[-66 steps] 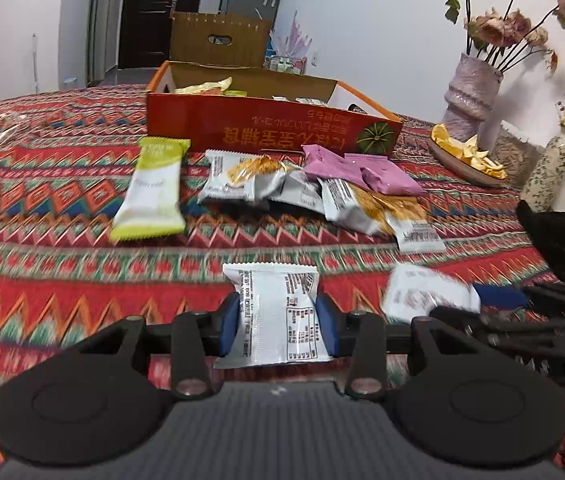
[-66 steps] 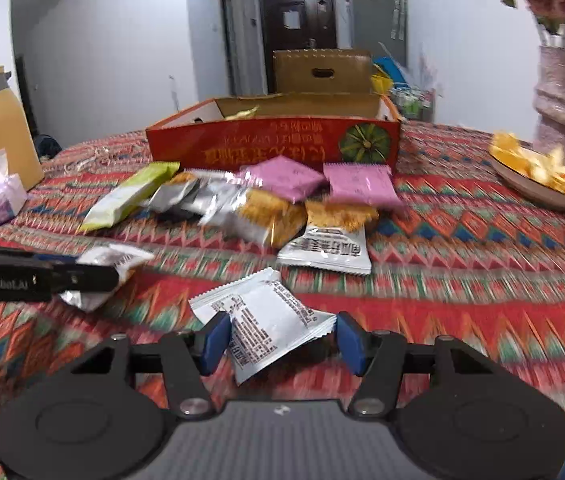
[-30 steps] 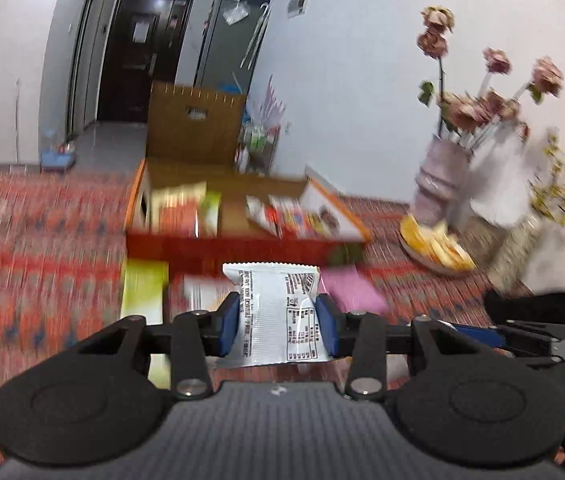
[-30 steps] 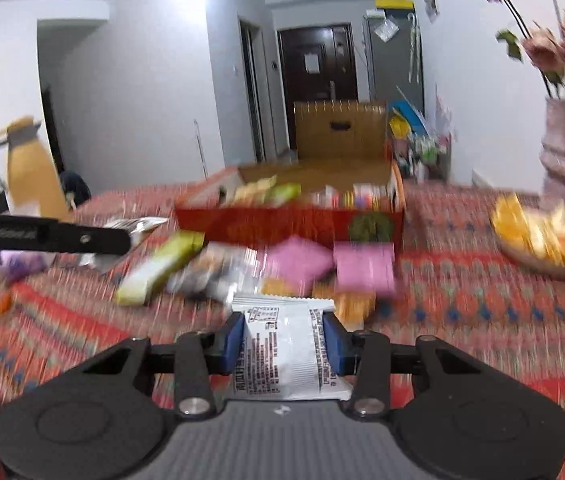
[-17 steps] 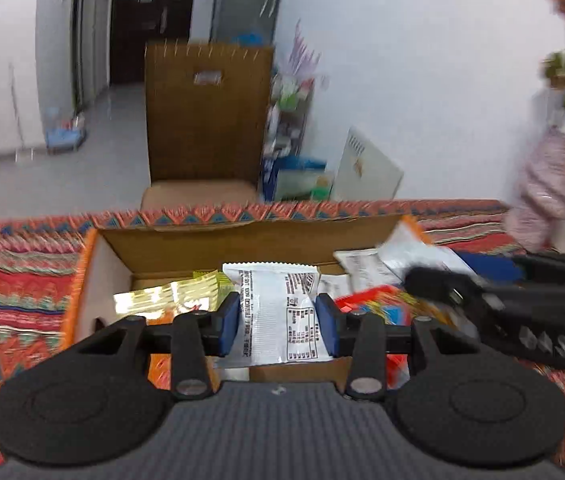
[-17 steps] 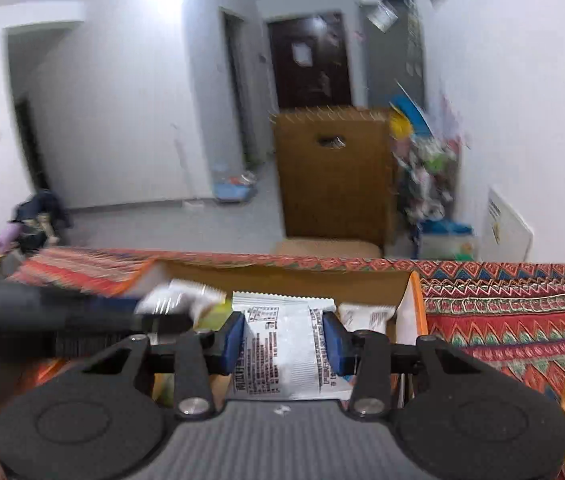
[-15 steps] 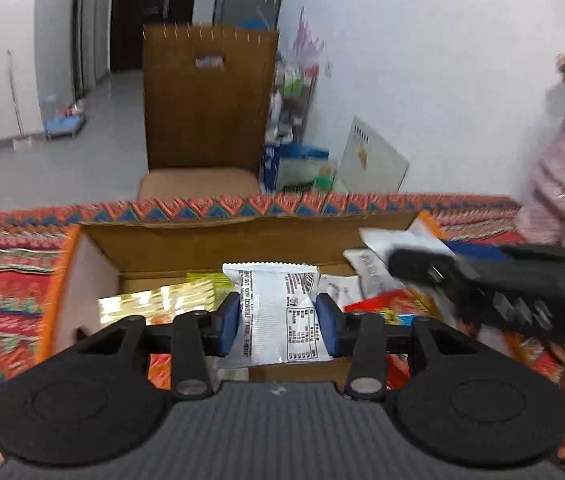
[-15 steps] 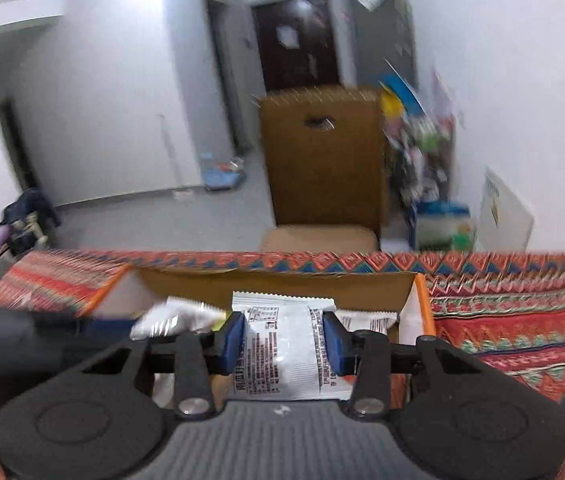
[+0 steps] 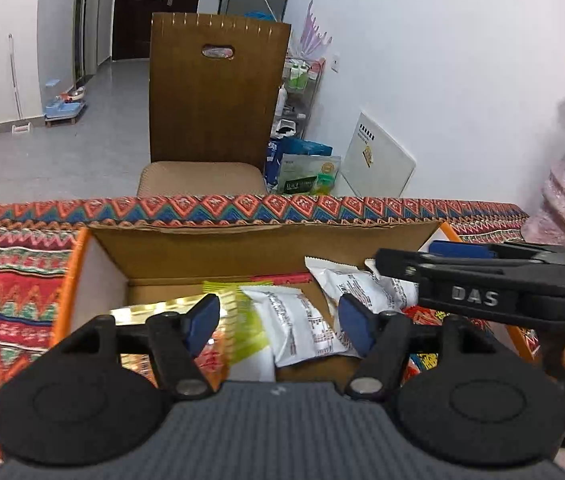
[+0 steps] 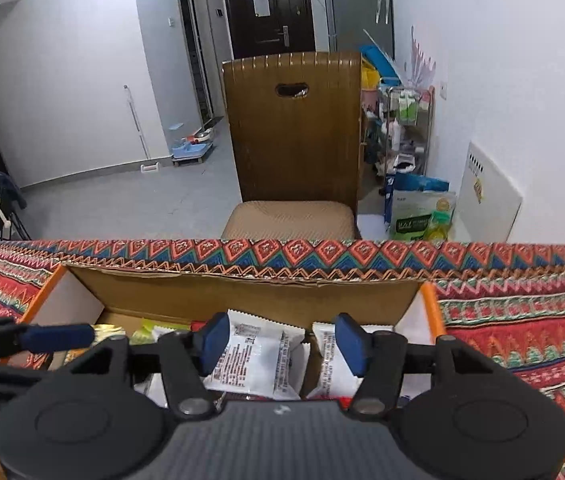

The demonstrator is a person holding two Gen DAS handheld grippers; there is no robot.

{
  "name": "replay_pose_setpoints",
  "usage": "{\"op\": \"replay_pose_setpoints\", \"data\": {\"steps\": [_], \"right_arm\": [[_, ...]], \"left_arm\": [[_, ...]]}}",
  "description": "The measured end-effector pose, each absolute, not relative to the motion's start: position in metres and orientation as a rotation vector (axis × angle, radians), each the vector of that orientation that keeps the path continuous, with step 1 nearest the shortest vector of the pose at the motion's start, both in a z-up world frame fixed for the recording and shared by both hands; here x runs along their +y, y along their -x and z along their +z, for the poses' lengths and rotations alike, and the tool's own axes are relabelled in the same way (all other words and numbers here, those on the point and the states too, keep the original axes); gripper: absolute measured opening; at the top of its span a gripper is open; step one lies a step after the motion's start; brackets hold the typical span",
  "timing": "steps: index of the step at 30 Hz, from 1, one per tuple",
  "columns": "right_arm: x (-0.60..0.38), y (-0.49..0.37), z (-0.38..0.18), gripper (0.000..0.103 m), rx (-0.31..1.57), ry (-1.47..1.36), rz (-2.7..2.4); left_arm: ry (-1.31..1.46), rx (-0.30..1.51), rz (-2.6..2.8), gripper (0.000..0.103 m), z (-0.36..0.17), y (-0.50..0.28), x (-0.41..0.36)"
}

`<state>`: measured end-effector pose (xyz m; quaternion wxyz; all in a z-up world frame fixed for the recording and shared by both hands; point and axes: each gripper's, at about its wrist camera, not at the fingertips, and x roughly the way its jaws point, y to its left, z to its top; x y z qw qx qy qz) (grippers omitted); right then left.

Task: Organize snacks
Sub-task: 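Carry both white cake packets over the box and open both tools, then withdraw both tools from the box back toward the snack pile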

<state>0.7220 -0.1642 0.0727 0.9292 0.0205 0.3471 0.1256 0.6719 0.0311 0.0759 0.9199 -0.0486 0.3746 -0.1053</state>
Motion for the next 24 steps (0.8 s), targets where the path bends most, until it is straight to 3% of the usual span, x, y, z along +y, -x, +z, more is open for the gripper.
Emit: {"op": "replay_pose_setpoints", "data": {"steps": [4,11,13,15,17,24], "right_arm": [[-0.171,-0.696,0.094,0.061,0.704,-0.011,0.264],[-0.198,-0.631,0.145,0.067,0.669,0.057,0.252],[-0.211,-0.607,0.161,0.078,0.645,0.06,0.24],[-0.223,-0.582,0.177,0.081,0.609,0.057,0.216],[-0.23,-0.561,0.189,0.081,0.59,0.056,0.213],[-0.241,-0.487,0.203,0.085,0.532,0.055,0.228]], "left_arm": [[0.092,0.747,-0.21,0.069,0.1,-0.648,0.041],[0.017,0.671,-0.18,0.08,0.164,-0.57,0.053],[0.0,0.639,-0.172,0.083,0.185,-0.543,0.056],[-0.011,0.608,-0.167,0.085,0.204,-0.517,0.058],[-0.021,0.582,-0.165,0.092,0.217,-0.497,0.058],[-0.06,0.5,-0.187,0.097,0.231,-0.412,0.054]]}}
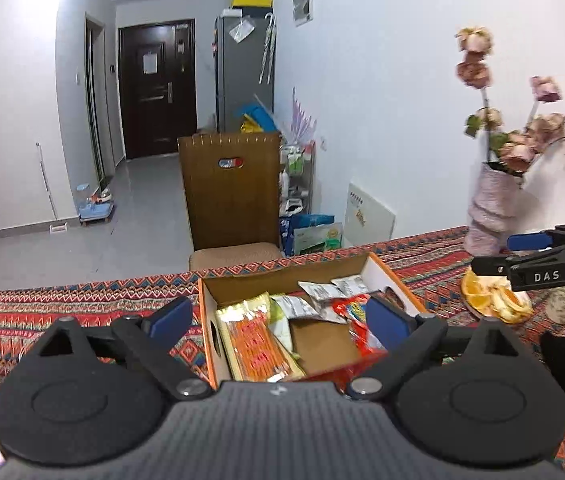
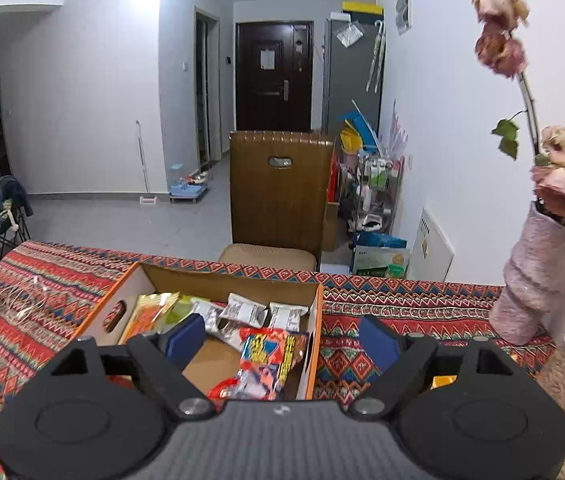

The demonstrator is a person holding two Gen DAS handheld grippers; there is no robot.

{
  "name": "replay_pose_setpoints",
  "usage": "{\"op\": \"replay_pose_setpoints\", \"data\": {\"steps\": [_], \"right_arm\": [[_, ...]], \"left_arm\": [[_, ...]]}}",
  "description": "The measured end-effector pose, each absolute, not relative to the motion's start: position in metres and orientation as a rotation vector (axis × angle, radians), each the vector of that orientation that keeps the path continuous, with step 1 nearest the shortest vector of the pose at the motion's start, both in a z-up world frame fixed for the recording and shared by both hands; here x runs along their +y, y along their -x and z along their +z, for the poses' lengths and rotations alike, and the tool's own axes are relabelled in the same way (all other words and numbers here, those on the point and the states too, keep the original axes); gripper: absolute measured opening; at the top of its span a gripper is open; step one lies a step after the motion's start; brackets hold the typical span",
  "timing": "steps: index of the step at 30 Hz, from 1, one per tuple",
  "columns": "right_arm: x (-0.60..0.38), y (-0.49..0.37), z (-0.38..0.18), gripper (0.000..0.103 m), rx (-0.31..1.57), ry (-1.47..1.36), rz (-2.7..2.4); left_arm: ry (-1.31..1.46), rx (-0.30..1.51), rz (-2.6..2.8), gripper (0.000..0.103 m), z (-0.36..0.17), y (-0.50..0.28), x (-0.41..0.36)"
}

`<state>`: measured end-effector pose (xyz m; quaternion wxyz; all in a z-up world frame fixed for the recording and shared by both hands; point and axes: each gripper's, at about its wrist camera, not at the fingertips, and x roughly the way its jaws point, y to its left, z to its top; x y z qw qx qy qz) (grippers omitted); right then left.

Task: Organize snacks
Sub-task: 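Withdraw both tools from the box back toward the snack pile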

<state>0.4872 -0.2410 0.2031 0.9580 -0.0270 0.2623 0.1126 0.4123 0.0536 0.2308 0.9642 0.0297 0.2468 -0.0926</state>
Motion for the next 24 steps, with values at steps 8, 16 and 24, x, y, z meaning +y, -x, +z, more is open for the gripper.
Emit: {"op": "replay_pose_setpoints", "data": {"steps": [8,16,24], "right_arm": [[-0.253,-0.367,0.168,0.088,0.446,0.04,0.277],[-0.253,-0.232,0.096,0.095,0.357,0.032,0.304],[-0.243,-0.156,0.029,0.096,0.444,-0.004,0.271]], "left_arm": [[-0.101,0.38,-0.133,0.099,0.187,-0.29,0.048],[-0.108,0.32,-0.057,0.102,0.115,-0.183,0.046],[0.009,0.444,0.001,0.102,0.058,-0.138,0.053]]}}
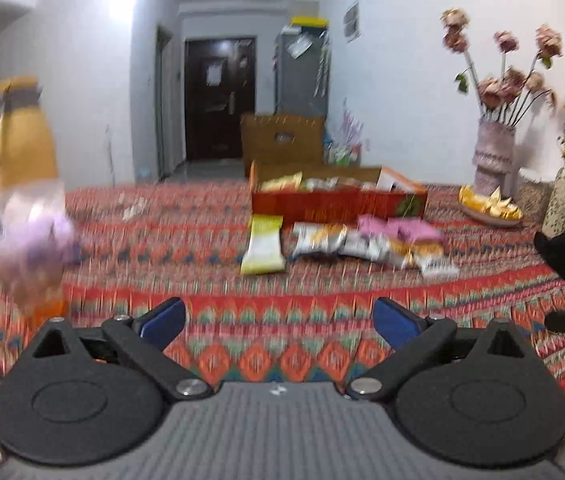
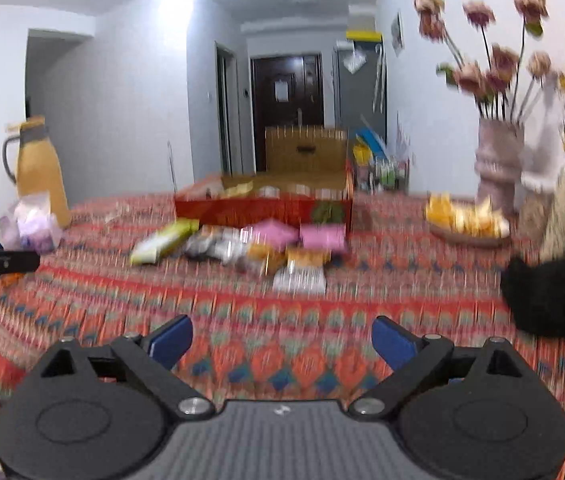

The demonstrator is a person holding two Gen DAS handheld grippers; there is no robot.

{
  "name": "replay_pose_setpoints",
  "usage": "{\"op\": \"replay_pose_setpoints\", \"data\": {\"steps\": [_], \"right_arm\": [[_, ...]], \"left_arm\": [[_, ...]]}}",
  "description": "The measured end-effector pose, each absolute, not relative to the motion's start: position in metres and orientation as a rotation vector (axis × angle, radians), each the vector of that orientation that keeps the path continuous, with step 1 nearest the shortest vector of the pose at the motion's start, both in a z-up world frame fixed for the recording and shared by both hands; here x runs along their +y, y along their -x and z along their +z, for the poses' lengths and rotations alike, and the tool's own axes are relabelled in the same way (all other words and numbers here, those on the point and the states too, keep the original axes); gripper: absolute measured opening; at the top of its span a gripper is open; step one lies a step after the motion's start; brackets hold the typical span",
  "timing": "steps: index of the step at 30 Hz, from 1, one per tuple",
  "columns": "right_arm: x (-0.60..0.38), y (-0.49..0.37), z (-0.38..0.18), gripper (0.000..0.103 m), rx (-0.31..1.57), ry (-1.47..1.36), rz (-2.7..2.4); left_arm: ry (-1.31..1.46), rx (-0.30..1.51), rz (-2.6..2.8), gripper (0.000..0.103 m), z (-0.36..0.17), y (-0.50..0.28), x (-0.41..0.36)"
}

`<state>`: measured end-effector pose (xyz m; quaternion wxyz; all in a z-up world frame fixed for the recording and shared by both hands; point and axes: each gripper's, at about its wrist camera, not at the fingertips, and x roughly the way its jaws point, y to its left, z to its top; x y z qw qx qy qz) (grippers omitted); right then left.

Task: Organize snacks
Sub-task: 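Withdraw both tools from the box back toward the snack pile, then grasp the green-and-white bar with the left tool while the right grasps a cracker packet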

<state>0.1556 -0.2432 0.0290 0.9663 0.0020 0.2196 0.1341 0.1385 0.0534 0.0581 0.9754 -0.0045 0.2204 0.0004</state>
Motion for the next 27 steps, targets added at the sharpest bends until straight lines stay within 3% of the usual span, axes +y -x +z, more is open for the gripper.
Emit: {"op": "replay_pose_setpoints", "data": {"steps": [12,22,27], "right_arm": [[-0.231,-0.16,0.001,0.096,0.559,0.0,0.299],[-0.224,-0.232,0.011,0.091,0.573,0.009,0.252],[-0.221,-0.285,0.013,0.085,0.597,0.01,0.244]], "left_arm": [[0.025,0.536,0.01,0.102,0.034,-0.156,0.069],[0.024,0.527,-0.018,0.101,0.042,-0.228,0.075],[0.024,0.541,-0.033,0.091,0.041,-0.282,0.083]]}}
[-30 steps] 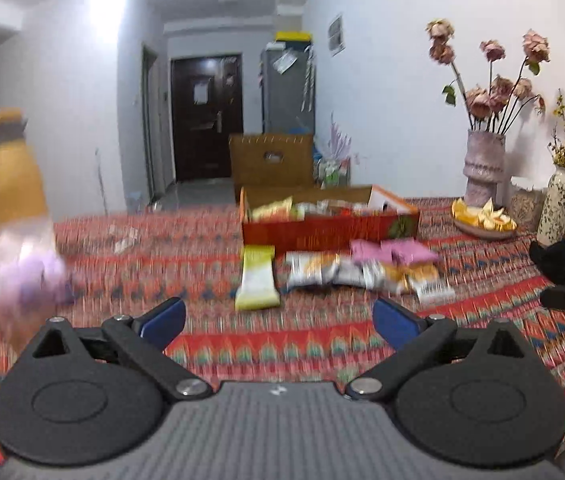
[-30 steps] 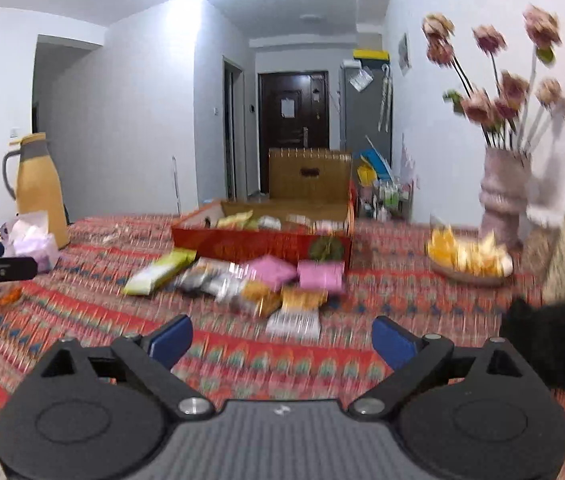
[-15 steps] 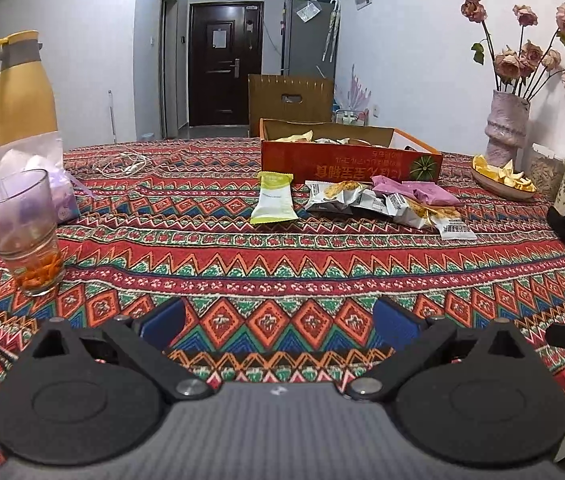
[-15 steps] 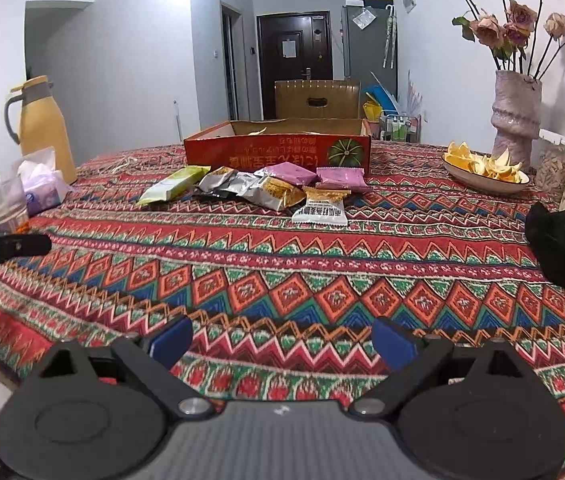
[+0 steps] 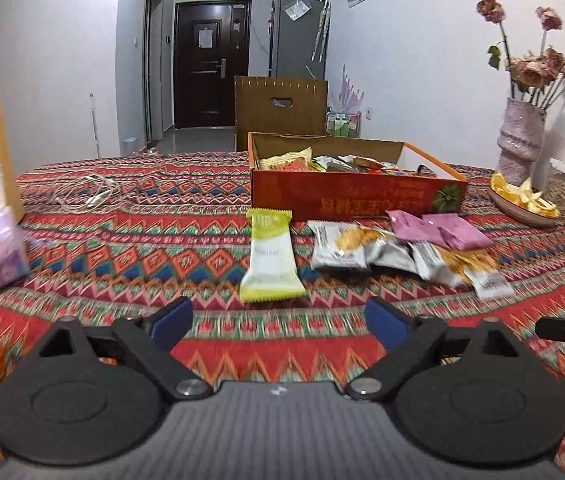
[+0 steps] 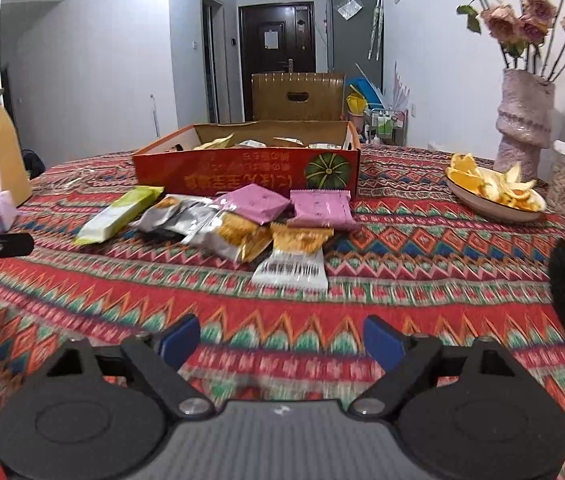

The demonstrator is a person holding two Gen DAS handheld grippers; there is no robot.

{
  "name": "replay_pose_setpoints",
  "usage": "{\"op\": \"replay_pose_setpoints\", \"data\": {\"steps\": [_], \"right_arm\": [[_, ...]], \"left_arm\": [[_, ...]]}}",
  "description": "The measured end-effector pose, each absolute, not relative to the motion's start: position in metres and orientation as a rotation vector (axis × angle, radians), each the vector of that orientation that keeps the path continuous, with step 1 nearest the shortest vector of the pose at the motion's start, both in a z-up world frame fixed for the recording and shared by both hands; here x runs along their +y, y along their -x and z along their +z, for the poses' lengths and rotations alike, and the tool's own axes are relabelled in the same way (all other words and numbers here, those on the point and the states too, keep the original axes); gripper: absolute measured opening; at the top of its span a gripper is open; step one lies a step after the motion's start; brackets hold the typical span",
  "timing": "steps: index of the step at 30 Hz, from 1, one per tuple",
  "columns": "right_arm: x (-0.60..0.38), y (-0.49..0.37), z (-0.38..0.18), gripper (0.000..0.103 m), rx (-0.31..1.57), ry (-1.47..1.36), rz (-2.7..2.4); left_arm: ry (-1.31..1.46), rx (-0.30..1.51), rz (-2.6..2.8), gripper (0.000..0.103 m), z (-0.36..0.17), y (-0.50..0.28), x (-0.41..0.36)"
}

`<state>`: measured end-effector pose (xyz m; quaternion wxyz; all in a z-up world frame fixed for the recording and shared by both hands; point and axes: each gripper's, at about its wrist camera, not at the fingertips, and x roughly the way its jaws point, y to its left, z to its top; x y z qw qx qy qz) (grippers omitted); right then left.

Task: Organize snacks
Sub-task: 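Grasp the green-and-white bar with the left tool while the right grasps a cracker packet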

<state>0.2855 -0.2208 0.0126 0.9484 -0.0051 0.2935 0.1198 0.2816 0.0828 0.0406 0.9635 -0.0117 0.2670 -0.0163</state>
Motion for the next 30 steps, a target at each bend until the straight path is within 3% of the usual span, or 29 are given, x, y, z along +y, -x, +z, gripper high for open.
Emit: {"op": "replay_pose_setpoints", "data": {"steps": [3,15,17,19,21,22,30], "right_arm": [[-0.216,-0.316,0.01,0.074,0.621,0.004,0.255],[-0.2,-0.403,-0.011,0.062,0.658,-0.05,0.244],[-0.199,-0.407,-0.012,0.062,0.647,-0.04,0.241],[-0.198,-0.408,-0.014,0.058,0.635,-0.034,0.236],[-0.197,-0.409,-0.014,0.052,0.63,-0.022,0.23],[-0.196,-0.409,-0.014,0.041,0.63,-0.018,0.231],[-0.205,-0.381,-0.01,0.039,0.646,-0.009,0.216]], "left_arm": [[0.043,0.575,-0.032,0.084,0.035,-0.322,0.089],[0.096,0.652,-0.05,0.06,-0.006,-0.421,0.096],[0.069,0.639,-0.042,0.047,-0.006,-0.421,0.094],[0.053,0.635,-0.042,0.041,-0.006,-0.421,0.092],[0.05,0.638,-0.042,0.04,-0.005,-0.421,0.093],[0.049,0.641,-0.042,0.04,-0.005,-0.42,0.093],[0.138,0.672,-0.03,0.039,0.01,-0.381,0.1]]}}
